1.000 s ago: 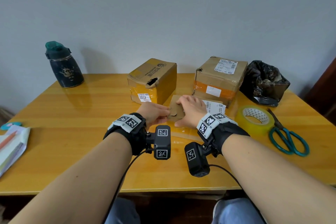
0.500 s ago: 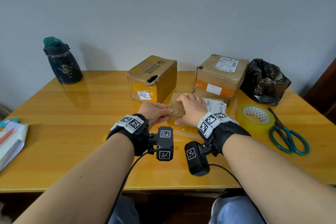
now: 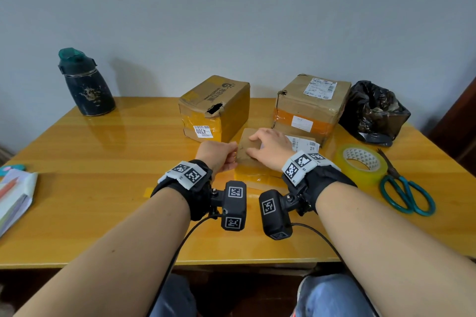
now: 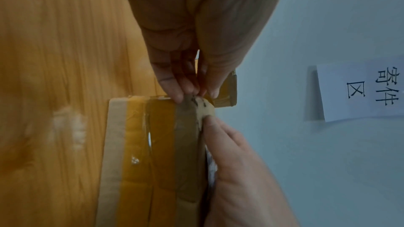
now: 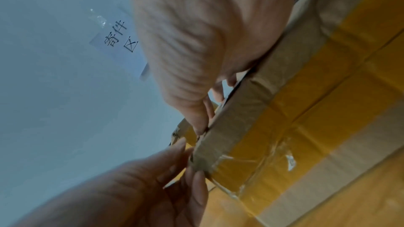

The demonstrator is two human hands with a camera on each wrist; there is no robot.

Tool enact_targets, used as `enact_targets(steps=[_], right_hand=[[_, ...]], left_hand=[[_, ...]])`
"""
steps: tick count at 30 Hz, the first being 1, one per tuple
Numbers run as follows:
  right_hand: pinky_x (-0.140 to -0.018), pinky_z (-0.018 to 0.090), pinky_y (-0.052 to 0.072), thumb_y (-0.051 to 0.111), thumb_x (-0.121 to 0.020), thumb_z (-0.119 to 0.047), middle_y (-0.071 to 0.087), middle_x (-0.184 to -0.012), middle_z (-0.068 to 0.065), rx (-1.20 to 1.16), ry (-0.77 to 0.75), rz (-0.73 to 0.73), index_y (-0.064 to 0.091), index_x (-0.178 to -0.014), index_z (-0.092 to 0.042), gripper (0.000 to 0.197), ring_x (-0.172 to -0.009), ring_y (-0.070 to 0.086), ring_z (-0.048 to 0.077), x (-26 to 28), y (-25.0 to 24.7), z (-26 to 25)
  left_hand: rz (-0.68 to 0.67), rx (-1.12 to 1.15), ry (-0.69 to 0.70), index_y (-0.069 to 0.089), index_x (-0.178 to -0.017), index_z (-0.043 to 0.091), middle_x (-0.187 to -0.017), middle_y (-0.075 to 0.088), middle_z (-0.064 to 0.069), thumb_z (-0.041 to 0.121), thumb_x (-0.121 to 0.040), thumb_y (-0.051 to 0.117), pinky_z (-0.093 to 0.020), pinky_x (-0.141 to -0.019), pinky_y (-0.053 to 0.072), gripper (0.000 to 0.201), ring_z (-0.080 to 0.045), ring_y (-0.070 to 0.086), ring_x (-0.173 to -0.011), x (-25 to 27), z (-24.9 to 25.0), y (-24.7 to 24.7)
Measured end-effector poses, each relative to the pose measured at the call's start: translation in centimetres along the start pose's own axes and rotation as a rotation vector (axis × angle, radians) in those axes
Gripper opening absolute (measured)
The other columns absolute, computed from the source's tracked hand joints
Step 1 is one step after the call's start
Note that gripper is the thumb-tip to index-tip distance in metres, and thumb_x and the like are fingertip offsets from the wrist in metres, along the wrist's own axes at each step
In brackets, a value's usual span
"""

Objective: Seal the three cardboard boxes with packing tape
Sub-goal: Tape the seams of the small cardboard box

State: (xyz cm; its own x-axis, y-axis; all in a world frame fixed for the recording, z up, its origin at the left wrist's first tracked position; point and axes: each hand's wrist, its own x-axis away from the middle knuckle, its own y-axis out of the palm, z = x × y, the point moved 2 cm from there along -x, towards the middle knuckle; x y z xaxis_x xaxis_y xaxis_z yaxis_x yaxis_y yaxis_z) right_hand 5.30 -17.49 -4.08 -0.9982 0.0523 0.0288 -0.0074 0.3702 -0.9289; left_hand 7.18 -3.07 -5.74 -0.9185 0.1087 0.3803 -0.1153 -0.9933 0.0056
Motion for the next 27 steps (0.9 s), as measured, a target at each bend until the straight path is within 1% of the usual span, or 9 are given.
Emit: enact_targets(steps=[2, 6, 10, 17, 19, 22, 23, 25, 27], right_hand=[[-0.113, 0.04, 0.019, 0.054, -0.092, -0.041, 0.03, -0.153, -0.002, -0.019, 0.003, -0.014, 0.047, -0.134, -0.027, 0.044, -0.141, 0.022, 0.025, -0.1, -0.1, 0.2], [-0.114, 0.04, 0.02, 0.057, -0.091, -0.041, 0.031, -0.152, -0.002, -0.029, 0.008, 0.0, 0.048, -0.133, -0.028, 0.045, -0.141, 0.023, 0.024, -0.1, 0.0, 0.2], [-0.115, 0.04, 0.02, 0.057, -0.091, -0.042, 0.029, -0.153, -0.002, -0.032, 0.015, -0.023, 0.047, -0.134, -0.029, 0.046, -0.142, 0.021, 0.024, -0.1, -0.1, 0.3], [-0.113, 0.038, 0.017, 0.056, -0.092, -0.041, 0.029, -0.153, -0.003, -0.041, 0.003, -0.005, 0.048, -0.133, -0.028, 0.044, -0.142, 0.021, 0.022, 0.3, -0.2, 0.1], [-0.113, 0.038, 0.017, 0.056, -0.092, -0.04, 0.029, -0.153, -0.003, -0.046, 0.008, -0.008, 0.048, -0.133, -0.028, 0.043, -0.142, 0.021, 0.022, 0.4, -0.3, 0.1], [-0.113, 0.039, 0.017, 0.056, -0.092, -0.038, 0.029, -0.153, -0.002, -0.045, -0.001, -0.012, 0.048, -0.132, -0.027, 0.043, -0.142, 0.022, 0.022, 0.5, -0.4, 0.0], [-0.113, 0.039, 0.017, 0.055, -0.092, -0.038, 0.029, -0.153, -0.002, -0.046, -0.001, -0.011, 0.048, -0.132, -0.027, 0.043, -0.141, 0.022, 0.022, 0.5, -0.4, 0.0], [-0.114, 0.039, 0.018, 0.055, -0.092, -0.038, 0.03, -0.153, -0.002, -0.044, -0.002, -0.007, 0.048, -0.132, -0.027, 0.042, -0.141, 0.022, 0.022, 0.5, -0.4, 0.0], [-0.114, 0.039, 0.018, 0.055, -0.092, -0.037, 0.03, -0.153, -0.002, -0.044, 0.0, -0.007, 0.048, -0.132, -0.027, 0.042, -0.141, 0.022, 0.022, 0.5, -0.4, 0.0]], left_hand=[[0.005, 0.048, -0.038, 0.062, -0.083, 0.006, -0.069, 0.055, -0.003, 0.012, -0.094, 0.06, -0.021, -0.056, 0.054, 0.012, -0.01, 0.051, -0.058, -0.1, -0.1, -0.1], [0.06, 0.046, -0.044, 0.062, -0.076, 0.007, -0.065, 0.057, -0.004, 0.011, -0.086, 0.071, -0.021, -0.053, 0.05, 0.014, -0.01, 0.051, -0.055, -0.5, -0.1, 0.2], [0.074, 0.032, -0.091, 0.063, -0.075, 0.007, -0.062, 0.056, -0.004, 0.01, -0.082, 0.074, -0.021, -0.05, 0.044, 0.014, -0.011, 0.049, -0.052, -0.6, 0.2, 0.4], [0.072, -0.036, 0.022, 0.064, -0.074, 0.009, -0.062, 0.057, -0.005, 0.01, -0.084, 0.073, -0.019, -0.051, 0.046, 0.013, -0.011, 0.048, -0.051, -1.0, -0.1, 0.8], [0.024, 0.06, -0.029, 0.064, -0.077, 0.008, -0.063, 0.056, -0.004, 0.011, -0.085, 0.071, -0.018, -0.052, 0.047, 0.011, -0.01, 0.049, -0.053, -1.1, -0.6, 0.3], [-0.139, 0.197, -0.15, 0.064, -0.084, 0.009, -0.071, 0.057, -0.006, 0.01, -0.089, 0.066, -0.02, -0.062, 0.047, 0.005, -0.011, 0.051, -0.061, -0.9, -1.0, -0.8], [-0.176, 0.189, -0.15, 0.066, -0.089, 0.01, -0.074, 0.058, -0.006, 0.008, -0.088, 0.066, -0.022, -0.066, 0.048, 0.002, -0.012, 0.053, -0.063, -0.8, -1.0, -1.1], [-0.204, 0.133, -0.126, 0.067, -0.096, 0.012, -0.077, 0.061, -0.008, 0.003, -0.085, 0.068, -0.024, -0.072, 0.048, 0.014, -0.014, 0.054, -0.065, -0.8, -1.0, -1.4], [-0.211, 0.09, -0.098, 0.066, -0.1, 0.012, -0.078, 0.062, -0.009, 0.002, -0.084, 0.069, -0.024, -0.07, 0.048, 0.02, -0.014, 0.054, -0.064, -0.5, -0.8, -1.3]])
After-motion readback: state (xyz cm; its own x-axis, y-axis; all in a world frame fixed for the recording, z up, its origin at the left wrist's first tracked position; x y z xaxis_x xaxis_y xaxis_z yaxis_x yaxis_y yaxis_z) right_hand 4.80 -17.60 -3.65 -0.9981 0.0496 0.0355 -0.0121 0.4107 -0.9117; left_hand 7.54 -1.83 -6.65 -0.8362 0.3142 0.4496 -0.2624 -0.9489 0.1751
